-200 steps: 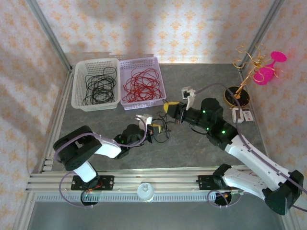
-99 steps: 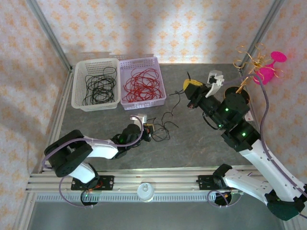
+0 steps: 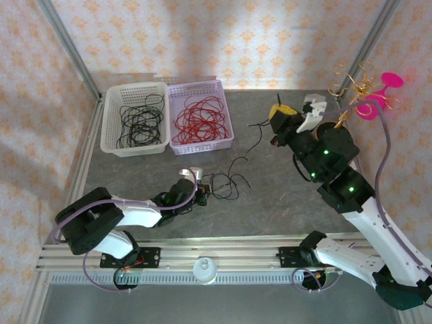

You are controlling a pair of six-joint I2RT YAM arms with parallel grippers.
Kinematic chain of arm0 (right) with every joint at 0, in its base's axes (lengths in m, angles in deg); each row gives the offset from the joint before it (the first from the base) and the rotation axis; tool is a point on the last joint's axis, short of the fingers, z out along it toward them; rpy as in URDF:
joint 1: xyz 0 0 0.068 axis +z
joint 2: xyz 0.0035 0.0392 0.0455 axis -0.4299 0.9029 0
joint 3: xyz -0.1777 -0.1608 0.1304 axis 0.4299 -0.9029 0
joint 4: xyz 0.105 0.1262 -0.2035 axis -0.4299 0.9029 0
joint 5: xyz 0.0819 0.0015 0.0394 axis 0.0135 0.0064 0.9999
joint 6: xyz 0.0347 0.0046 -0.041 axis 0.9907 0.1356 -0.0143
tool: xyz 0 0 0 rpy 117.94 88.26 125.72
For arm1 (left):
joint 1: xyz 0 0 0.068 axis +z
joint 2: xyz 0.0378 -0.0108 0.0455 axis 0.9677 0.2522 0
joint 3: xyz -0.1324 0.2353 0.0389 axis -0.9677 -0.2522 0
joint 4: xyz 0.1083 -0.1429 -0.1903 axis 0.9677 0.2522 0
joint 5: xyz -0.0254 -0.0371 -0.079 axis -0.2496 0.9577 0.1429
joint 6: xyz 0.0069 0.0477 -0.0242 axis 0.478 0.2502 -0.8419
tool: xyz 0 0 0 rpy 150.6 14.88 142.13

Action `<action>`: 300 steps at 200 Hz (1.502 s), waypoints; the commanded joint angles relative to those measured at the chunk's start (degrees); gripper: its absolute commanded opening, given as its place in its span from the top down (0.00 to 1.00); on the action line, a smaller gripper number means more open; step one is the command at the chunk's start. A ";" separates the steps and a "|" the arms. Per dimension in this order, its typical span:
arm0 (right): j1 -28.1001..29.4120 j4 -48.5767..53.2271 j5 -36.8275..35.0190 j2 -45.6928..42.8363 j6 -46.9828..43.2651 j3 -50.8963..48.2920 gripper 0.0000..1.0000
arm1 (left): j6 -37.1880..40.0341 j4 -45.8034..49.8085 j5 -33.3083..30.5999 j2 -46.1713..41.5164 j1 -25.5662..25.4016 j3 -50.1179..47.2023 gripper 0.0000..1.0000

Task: Untangle the cables
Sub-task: Untie the cable.

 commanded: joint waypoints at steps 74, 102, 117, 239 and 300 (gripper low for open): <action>-0.32 2.78 -2.12 0.60 -3.20 13.09 1.00 | -3.50 1.67 -1.05 4.13 -0.14 -0.42 1.00; -0.32 4.25 -0.53 2.40 -3.63 16.55 1.00 | -3.05 2.76 -0.41 1.59 -0.27 0.82 1.00; -0.30 5.11 -2.96 3.39 -5.01 19.10 1.00 | -2.54 4.63 -1.95 0.07 -0.22 1.23 1.00; -0.32 3.82 4.66 6.91 -2.57 10.65 1.00 | 4.45 13.56 2.02 -14.34 -0.93 8.23 0.58; -0.73 0.17 7.72 5.91 3.21 -3.00 1.00 | 8.00 18.21 9.40 -22.91 -0.96 12.76 0.46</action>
